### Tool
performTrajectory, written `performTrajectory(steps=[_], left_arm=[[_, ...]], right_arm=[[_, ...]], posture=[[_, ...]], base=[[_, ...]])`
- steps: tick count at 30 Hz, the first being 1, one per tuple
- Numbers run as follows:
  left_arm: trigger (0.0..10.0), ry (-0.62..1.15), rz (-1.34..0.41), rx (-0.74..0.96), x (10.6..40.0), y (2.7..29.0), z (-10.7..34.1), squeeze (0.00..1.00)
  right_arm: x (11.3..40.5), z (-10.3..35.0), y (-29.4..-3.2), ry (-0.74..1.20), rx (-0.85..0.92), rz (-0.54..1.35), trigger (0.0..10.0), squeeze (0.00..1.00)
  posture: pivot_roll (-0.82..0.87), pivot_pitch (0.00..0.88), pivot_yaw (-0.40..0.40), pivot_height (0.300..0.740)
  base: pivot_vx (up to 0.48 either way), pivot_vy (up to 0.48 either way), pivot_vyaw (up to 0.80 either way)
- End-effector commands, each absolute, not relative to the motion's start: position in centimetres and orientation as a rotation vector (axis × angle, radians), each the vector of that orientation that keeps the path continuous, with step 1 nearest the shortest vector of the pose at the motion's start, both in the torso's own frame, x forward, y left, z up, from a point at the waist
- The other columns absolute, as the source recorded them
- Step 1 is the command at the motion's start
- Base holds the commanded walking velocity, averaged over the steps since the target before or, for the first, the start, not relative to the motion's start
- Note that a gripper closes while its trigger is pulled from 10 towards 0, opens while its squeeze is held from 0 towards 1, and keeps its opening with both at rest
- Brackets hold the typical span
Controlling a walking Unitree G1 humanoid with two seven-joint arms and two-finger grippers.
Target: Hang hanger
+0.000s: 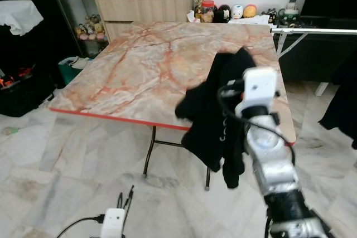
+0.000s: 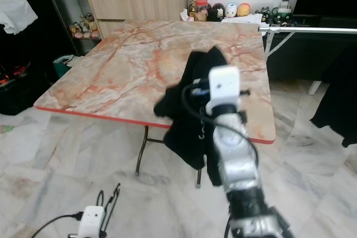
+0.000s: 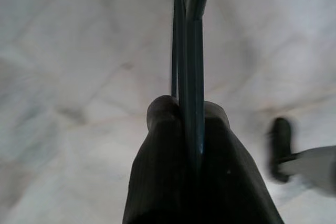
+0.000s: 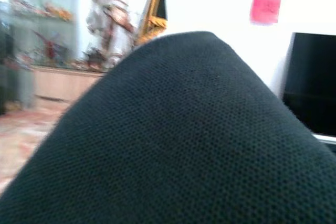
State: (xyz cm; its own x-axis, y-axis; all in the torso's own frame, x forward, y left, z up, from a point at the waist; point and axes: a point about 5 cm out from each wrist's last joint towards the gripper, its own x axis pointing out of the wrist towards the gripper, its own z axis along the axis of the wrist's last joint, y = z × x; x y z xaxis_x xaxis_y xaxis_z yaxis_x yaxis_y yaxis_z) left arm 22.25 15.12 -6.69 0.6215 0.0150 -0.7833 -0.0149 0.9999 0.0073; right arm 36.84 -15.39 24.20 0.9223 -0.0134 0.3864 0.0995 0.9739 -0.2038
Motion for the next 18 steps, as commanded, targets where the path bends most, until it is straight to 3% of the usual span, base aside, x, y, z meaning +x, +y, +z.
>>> performTrajectory(steps=[1, 10, 18], left_arm=[[10.0, 0.920, 0.045, 0.028, 21.9, 16.5, -6.9, 0.00], [10.0, 0.921, 0.041, 0.034, 21.9, 16.5, -6.9, 0.00], [10.0, 0.921, 0.037, 0.038, 21.9, 16.5, -6.9, 0.00]], right_arm=[[37.4, 29.5, -13.4, -0.582, -0.248, -0.002, 10.0, 0.00], [38.6, 35.3, -15.7, -0.686, -0.277, -0.102, 10.0, 0.00], [38.8, 33.7, -16.4, -0.640, -0.290, -0.123, 10.0, 0.00]], posture=[[0.00, 0.045, 0.074, 0.740], [0.00, 0.045, 0.077, 0.740], [0.00, 0.057, 0.082, 0.740]], base=[[0.296, 0.000, 0.00], [0.300, 0.000, 0.00], [0.301, 0.000, 0.00]])
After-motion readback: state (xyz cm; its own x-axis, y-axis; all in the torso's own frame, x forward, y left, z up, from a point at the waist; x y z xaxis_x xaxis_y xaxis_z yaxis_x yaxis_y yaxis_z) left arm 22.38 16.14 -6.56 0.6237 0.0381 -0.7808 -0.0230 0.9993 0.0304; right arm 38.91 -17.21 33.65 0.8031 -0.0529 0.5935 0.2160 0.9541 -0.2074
